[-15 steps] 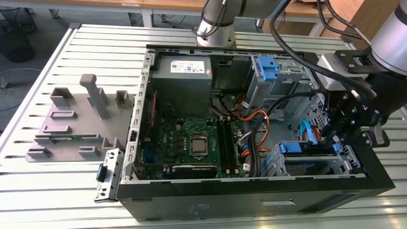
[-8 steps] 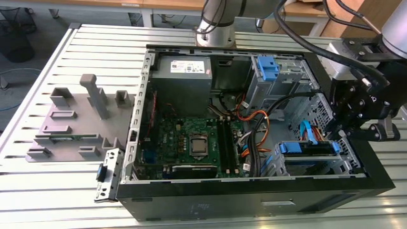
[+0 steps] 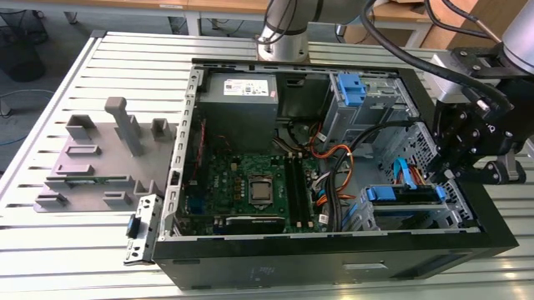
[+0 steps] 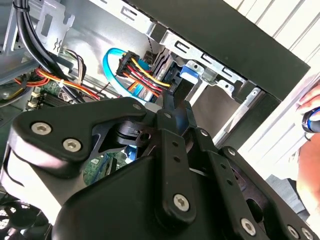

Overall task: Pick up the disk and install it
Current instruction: 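Insert the second disk wire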

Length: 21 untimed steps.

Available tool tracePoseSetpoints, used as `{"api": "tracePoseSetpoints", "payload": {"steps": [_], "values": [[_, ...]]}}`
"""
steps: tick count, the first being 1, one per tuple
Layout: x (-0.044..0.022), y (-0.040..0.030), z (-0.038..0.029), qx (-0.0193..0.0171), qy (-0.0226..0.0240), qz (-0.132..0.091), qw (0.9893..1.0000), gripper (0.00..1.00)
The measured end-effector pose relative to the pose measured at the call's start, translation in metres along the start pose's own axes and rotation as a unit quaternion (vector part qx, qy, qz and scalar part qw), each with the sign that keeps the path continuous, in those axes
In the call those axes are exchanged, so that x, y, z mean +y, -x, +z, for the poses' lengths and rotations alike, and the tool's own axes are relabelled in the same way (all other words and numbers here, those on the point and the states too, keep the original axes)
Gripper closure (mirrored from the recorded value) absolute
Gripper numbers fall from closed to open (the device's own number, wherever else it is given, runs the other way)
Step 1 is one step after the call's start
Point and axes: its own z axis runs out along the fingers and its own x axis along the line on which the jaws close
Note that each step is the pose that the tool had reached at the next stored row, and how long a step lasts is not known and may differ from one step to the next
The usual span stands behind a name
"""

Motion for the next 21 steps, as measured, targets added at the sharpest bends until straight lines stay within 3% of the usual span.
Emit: {"api": "tracePoseSetpoints", "payload": {"steps": [1, 2, 7, 10, 21], "values": [[0.0000, 0.0000, 0.0001, -0.0003, 0.0062, 0.000, 1.0000, 0.76], [0.0000, 0.0001, 0.0002, -0.0004, 0.0079, 0.000, 1.0000, 0.76], [0.0000, 0.0000, 0.0000, -0.0006, 0.0082, 0.000, 1.0000, 0.76], [-0.0003, 0.0000, -0.0050, -0.0004, 0.0082, 0.000, 1.0000, 0.76], [0.0023, 0.0000, -0.0054, -0.0006, 0.0081, 0.000, 1.0000, 0.76]]}}
